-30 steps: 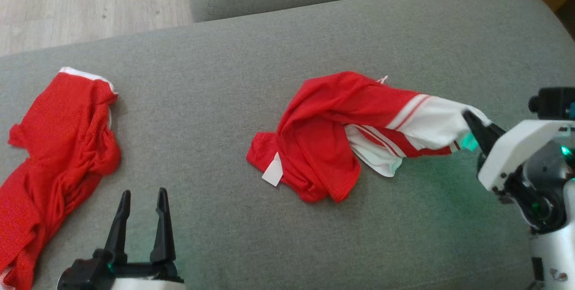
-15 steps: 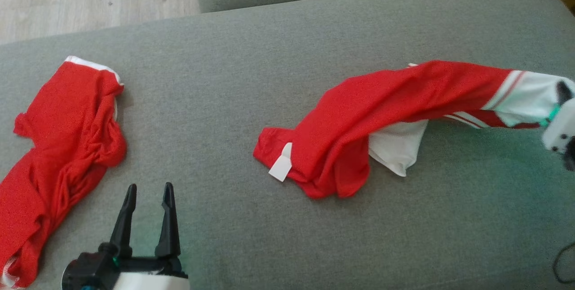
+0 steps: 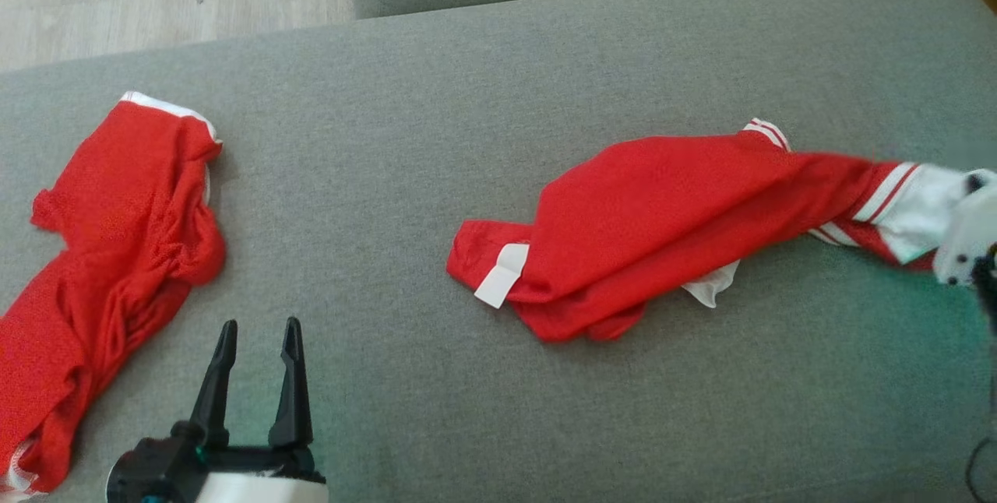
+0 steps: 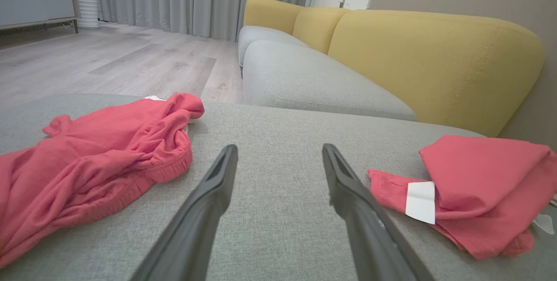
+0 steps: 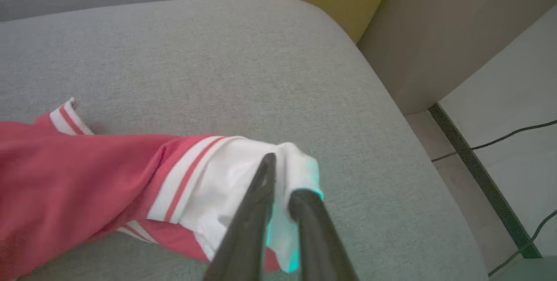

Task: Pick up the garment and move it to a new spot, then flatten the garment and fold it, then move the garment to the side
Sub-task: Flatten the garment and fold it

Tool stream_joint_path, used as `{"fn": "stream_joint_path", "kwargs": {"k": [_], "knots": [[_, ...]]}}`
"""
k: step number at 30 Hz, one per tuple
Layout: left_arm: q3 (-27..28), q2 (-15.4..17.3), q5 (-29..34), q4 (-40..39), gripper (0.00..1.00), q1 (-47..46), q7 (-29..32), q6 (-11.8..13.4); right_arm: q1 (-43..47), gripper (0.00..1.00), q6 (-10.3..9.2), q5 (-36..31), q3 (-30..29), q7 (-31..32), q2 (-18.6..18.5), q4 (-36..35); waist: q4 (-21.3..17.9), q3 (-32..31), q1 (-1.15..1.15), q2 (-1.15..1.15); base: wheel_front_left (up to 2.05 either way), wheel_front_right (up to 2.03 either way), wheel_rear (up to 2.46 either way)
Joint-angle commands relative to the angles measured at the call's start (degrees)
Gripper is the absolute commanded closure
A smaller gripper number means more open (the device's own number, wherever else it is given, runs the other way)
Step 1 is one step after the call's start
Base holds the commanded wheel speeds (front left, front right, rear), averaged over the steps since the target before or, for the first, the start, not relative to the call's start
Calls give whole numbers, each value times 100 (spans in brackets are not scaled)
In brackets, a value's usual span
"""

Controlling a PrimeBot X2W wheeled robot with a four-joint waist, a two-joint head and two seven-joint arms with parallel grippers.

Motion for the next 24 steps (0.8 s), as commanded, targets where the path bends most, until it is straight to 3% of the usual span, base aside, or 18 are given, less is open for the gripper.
{"fn": "stream_joint_path", "kwargs": {"k": [1, 7, 13, 16, 20, 24], "knots": [[167, 43, -6, -171, 0, -190, -55, 10, -116, 0, 44, -24, 180, -56, -87, -138, -10, -7, 0, 0, 0, 0, 0], [216, 16, -17, -188, 0, -142, -55, 10, 146, 0, 44, -3, 547, -151, -244, -223, -60, -51, 0, 0, 0, 0, 0], [285, -12, -26, -217, 0, -58, -55, 10, 580, 0, 44, 126, 800, -80, -208, -1001, -192, -90, 0, 0, 0, 0, 0], [303, -28, -23, -243, 0, -46, -55, 10, 895, 0, 44, 195, 862, -216, -190, -1725, -276, -91, 0, 0, 0, 0, 0], [301, -41, -24, -274, 0, -53, -55, 10, 1384, 0, 44, 114, 801, -654, 100, -2698, -367, -95, 0, 0, 0, 0, 0], [252, -49, -24, -280, 0, -80, -55, 10, 1960, 0, 44, -119, 909, -1347, 669, -3291, -411, -89, 0, 0, 0, 0, 0]]}}
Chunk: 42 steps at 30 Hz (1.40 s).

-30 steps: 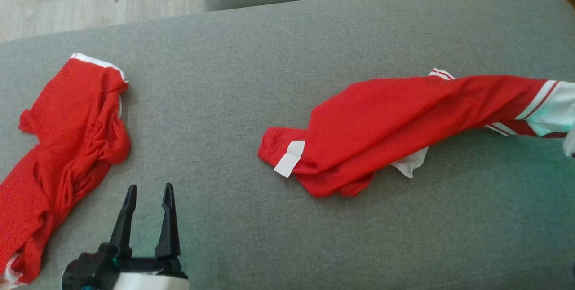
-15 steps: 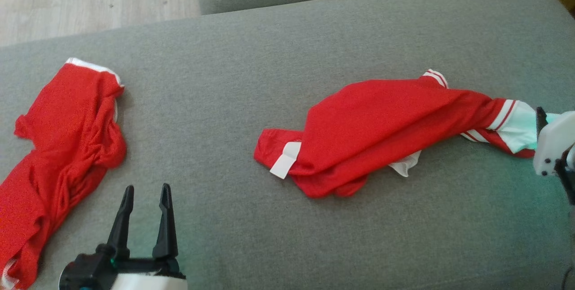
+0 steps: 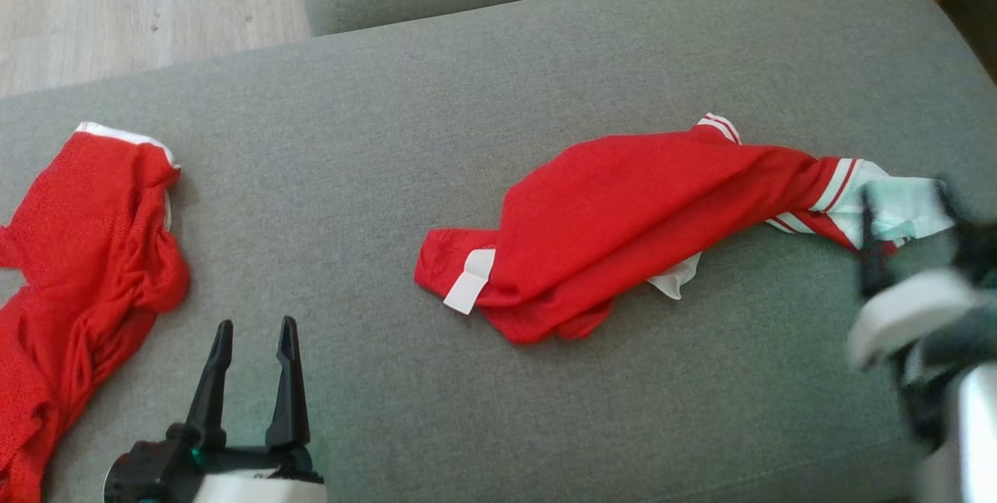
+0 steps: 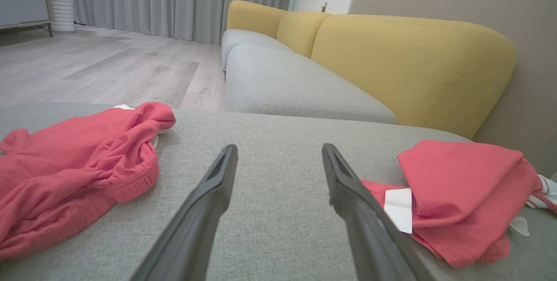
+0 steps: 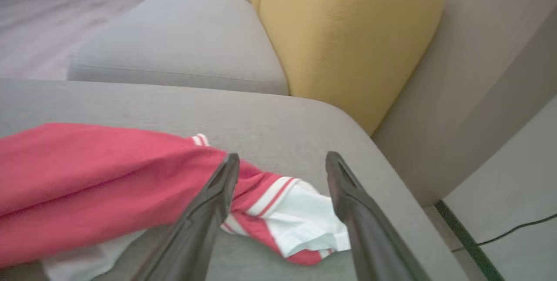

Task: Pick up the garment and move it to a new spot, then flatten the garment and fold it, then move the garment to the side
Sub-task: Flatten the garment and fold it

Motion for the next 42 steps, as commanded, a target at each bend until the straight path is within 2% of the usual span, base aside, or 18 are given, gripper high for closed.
{"fn": "stream_joint_path", "kwargs": {"k": [1, 4, 8, 11, 13, 19, 27, 33, 38, 42], "knots": [[173, -16, -15, -184, 0, -134, -55, 10, 47, 0, 44, -70, 172, -247, 64, -266, -8, 1, 0, 0, 0, 0, 0], [148, -19, -12, -185, 0, -143, -55, 10, 355, 0, 44, -178, 255, -1065, 344, -301, -21, -1, 0, 0, 0, 0, 0], [128, -11, -17, -162, 0, -151, -55, 10, 666, 0, 44, -404, 304, -2194, 486, 18, 1, -27, 0, 0, 0, 0, 0], [128, 4, -14, -154, 0, -126, -55, 10, 783, 0, 44, -340, 435, -2546, 510, 298, 33, -50, 0, 0, 0, 0, 0], [109, 9, -3, -150, 0, -110, -55, 10, 811, 0, 44, -208, 573, -2598, 512, 382, 65, -53, 0, 0, 0, 0, 0], [-52, 36, 20, -68, 0, -146, -55, 10, 929, 0, 44, 153, 897, -2607, 514, 56, 129, -47, 0, 0, 0, 0, 0], [-244, 120, 15, 20, 0, -199, -55, 10, 989, 0, 44, 234, 1117, -2608, 515, 60, 56, -59, 0, 0, 0, 0, 0], [-898, 358, -153, 554, 0, -661, -55, 10, 912, 0, 44, 229, 1206, -2608, 515, -4, -59, 29, 0, 0, 0, 0, 0], [-1679, 543, -451, 1401, 0, -1553, 22, 10, 825, 0, 44, 242, 1315, -2608, 515, -50, -193, 146, 0, 0, 0, 0, 0], [-1892, 550, -765, 2098, 0, -2226, 343, 10, 771, 0, 44, 287, 1464, -2609, 516, -91, -343, 243, 0, 0, 0, 0, 0]]}}
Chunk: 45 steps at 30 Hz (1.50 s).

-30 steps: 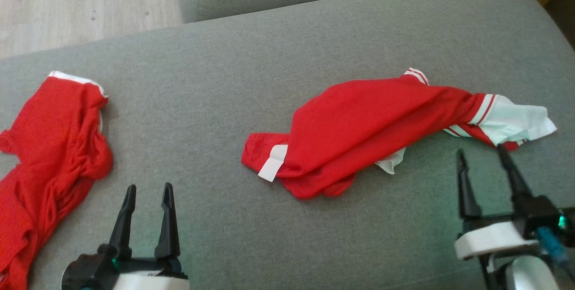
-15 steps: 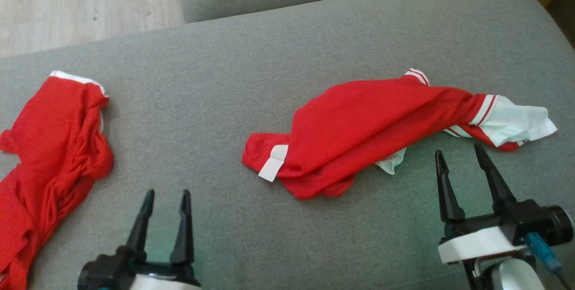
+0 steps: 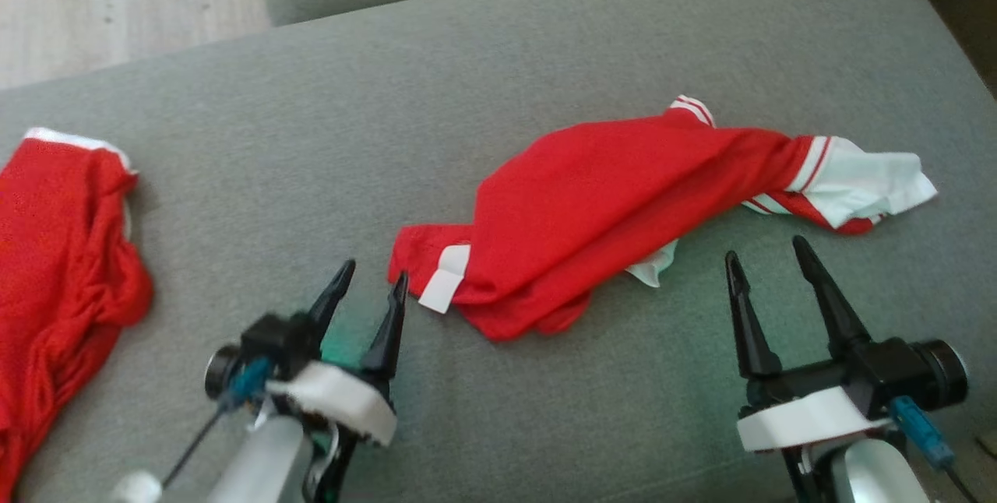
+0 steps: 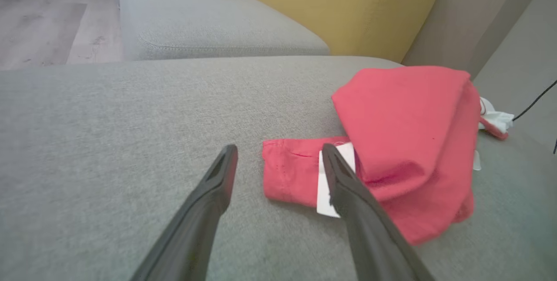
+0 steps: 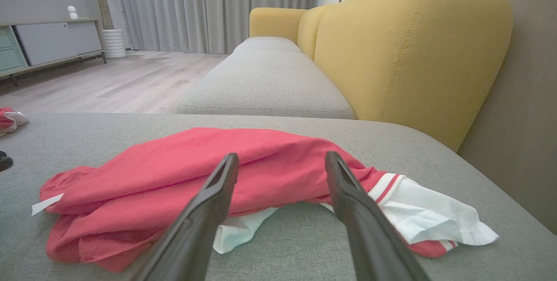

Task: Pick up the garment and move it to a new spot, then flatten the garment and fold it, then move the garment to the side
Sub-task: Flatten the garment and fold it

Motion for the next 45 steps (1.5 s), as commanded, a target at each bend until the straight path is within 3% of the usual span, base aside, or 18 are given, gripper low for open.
{"fn": "stream_joint_path", "kwargs": {"k": [1, 13, 14, 15, 22, 29, 35, 36, 41, 45], "knots": [[105, 75, -87, 15, 0, -315, 66, 10, -236, 0, 44, 66, 172, -62, -34, -212, -94, 66, -1, 0, 0, 0, 0], [-260, 36, -642, 1411, 0, -1166, 553, 10, -314, 0, 44, 243, 209, -62, -34, -292, -371, 259, -1, 0, 0, 0, 0], [-353, 16, -723, 1451, 57, -1193, 579, 10, -311, 0, 44, 254, 198, -62, -34, -294, -374, 266, -1, 0, 0, 0, 0], [-478, 8, -799, 1464, 100, -1215, 604, 10, -308, 0, 44, 260, 187, -62, -34, -294, -372, 272, -1, 0, 0, 0, 0], [-822, 58, -1659, 1132, 100, -1194, 664, 10, -218, 0, 44, 309, 12, -62, -34, -282, -187, 242, -1, 0, 0, 0, 0], [-367, 492, -2371, -489, 100, -765, 717, 62, -104, 0, 44, 352, -80, -62, -34, -249, 75, 73, -1, 0, 0, 0, 0], [85, 1086, -2780, -2819, 100, 102, 1184, 610, 5, 0, 44, 370, -173, -62, -34, -231, 306, -85, -1, 0, 0, 0, 0], [85, 1086, -2780, -2819, 100, 102, 1184, 610, 5, 0, 44, 370, -173, -62, -34, -231, 306, -85, -1, 0, 0, 0, 0], [424, 1438, -2984, -4471, 100, 769, 1486, 1144, 59, 0, 44, 390, -198, -62, -34, -199, 493, -180, -1, 0, 0, 0, 0], [473, 1628, -3210, -5377, 100, 1401, 1760, 1393, 102, 0, 44, 405, -224, -62, -34, -175, 587, -277, -1, 0, 0, 0, 0]]}}
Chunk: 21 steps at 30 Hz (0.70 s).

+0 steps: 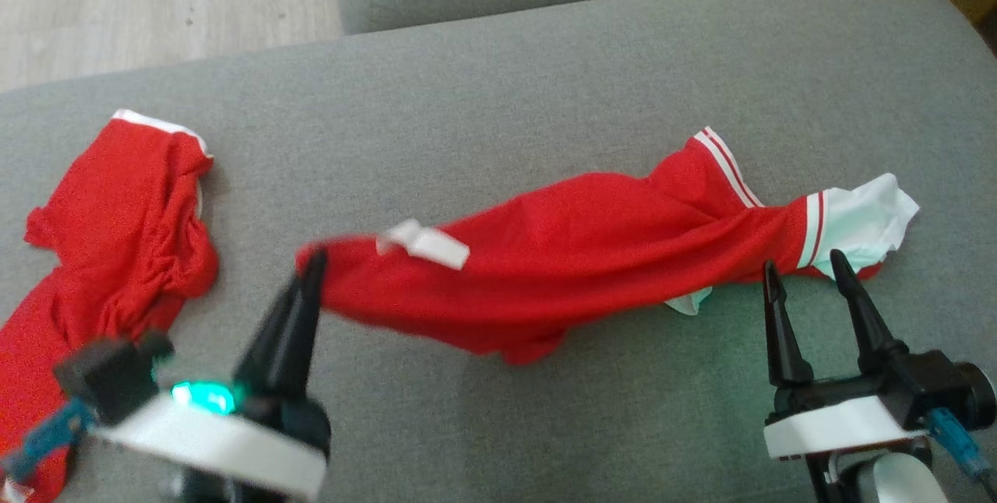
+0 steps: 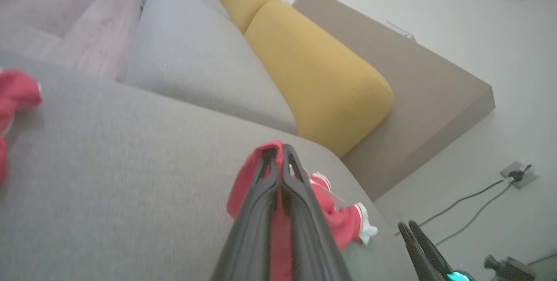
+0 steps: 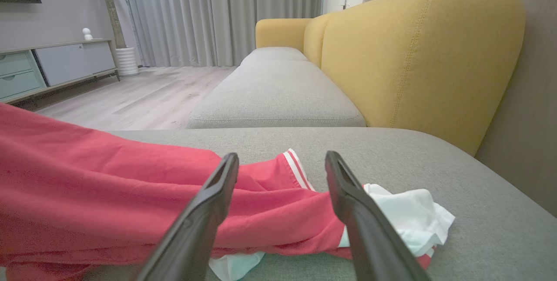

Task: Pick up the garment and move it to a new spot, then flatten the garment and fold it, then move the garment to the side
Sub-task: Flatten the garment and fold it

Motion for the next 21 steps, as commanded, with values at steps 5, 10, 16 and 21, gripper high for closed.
{"fn": "stream_joint_path", "kwargs": {"k": [5, 10, 16, 21], "knots": [[120, 369, -321, -336, 100, 1018, 205, 113, -10, 0, 44, 65, 81, -62, -34, -147, 51, -106, 0, 0, 0, 0, 0], [-83, 409, -518, 189, 100, 1946, 105, -2, 109, 0, 44, 20, 15, -62, -33, -116, 96, -226, 0, 0, 0, 0, 0], [-436, 287, -637, 1080, 100, 2097, 163, -337, 156, 0, 44, -78, -19, -62, -33, -52, 135, -349, 0, 0, 0, 0, 0], [-445, 208, -367, 1646, 0, 1929, -59, -292, 155, 0, 44, -120, 13, -62, -33, -35, 53, -447, 0, 0, 0, 0, 0]]}}
